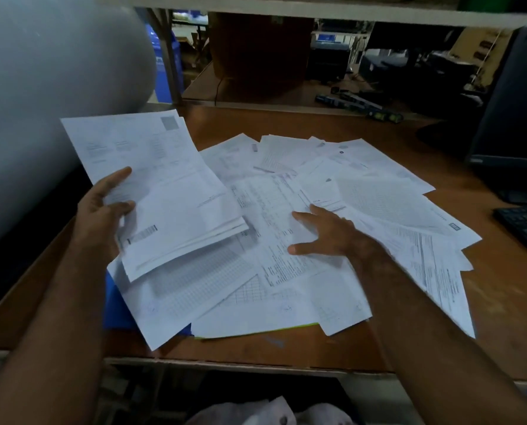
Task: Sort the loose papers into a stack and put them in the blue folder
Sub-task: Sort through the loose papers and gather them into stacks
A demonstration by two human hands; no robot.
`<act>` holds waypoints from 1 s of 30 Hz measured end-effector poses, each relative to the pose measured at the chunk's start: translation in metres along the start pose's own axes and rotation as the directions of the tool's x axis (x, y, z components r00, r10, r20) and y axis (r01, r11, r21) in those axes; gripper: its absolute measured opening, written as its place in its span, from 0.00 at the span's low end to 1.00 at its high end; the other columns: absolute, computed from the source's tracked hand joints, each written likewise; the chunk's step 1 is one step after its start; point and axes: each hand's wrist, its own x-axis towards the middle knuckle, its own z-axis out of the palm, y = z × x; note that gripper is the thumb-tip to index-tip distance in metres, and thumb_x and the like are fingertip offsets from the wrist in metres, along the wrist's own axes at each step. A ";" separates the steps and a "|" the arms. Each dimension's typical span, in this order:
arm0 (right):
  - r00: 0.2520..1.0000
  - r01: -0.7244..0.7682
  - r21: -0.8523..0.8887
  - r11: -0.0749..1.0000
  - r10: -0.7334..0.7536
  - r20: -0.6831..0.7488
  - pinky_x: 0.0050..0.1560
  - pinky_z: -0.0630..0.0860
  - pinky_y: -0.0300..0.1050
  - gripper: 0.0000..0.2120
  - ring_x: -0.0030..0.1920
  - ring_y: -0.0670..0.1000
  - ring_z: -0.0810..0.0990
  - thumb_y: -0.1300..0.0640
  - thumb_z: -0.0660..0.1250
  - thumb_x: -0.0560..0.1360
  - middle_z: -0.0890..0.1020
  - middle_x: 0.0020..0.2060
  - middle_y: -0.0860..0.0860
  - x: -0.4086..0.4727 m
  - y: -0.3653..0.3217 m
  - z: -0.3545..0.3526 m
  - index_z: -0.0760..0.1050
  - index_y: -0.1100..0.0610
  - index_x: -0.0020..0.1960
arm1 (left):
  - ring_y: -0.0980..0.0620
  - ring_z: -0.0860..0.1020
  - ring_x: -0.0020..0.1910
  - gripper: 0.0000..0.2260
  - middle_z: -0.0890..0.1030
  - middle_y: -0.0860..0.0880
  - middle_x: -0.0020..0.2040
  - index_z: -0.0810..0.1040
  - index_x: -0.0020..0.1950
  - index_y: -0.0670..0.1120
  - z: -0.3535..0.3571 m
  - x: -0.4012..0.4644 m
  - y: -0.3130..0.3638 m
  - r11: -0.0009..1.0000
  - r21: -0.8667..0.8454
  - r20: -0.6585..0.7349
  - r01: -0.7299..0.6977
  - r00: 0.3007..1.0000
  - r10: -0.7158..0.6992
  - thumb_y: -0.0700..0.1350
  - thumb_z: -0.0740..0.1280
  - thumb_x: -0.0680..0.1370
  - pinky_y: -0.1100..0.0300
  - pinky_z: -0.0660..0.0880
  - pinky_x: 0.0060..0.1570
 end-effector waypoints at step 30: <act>0.834 0.286 0.494 0.821 0.041 -0.550 0.67 0.76 0.48 0.35 0.66 0.44 0.76 0.52 0.77 0.73 0.76 0.68 0.39 -0.025 -0.017 -0.086 0.68 0.43 0.77 | 0.43 0.78 0.65 0.33 0.74 0.52 0.72 0.78 0.69 0.62 0.032 -0.007 -0.010 0.974 0.203 0.307 0.101 0.938 -0.161 0.27 0.67 0.77 0.40 0.79 0.60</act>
